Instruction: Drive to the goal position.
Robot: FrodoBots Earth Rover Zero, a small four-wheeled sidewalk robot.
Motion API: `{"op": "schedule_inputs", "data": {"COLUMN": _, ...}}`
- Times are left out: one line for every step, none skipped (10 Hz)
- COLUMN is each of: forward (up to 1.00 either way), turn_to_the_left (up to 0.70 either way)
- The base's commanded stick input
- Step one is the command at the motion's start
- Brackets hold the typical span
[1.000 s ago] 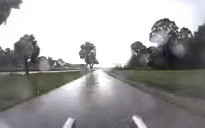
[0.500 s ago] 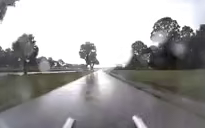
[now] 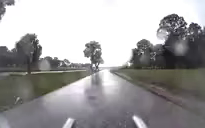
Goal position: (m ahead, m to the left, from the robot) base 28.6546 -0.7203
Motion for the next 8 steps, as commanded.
{"op": "schedule_inputs", "data": {"forward": 1.0, "turn_to_the_left": 0.0}}
{"op": "schedule_inputs", "data": {"forward": 1.0, "turn_to_the_left": 0.0}}
{"op": "schedule_inputs", "data": {"forward": 1.0, "turn_to_the_left": 0.0}}
{"op": "schedule_inputs", "data": {"forward": 1.0, "turn_to_the_left": 0.0}}
{"op": "schedule_inputs", "data": {"forward": 1.0, "turn_to_the_left": 0.0}}
{"op": "schedule_inputs", "data": {"forward": 1.0, "turn_to_the_left": 0.0}}
{"op": "schedule_inputs", "data": {"forward": 1.0, "turn_to_the_left": 0.0}}
{"op": "schedule_inputs", "data": {"forward": 1.0, "turn_to_the_left": 0.0}}
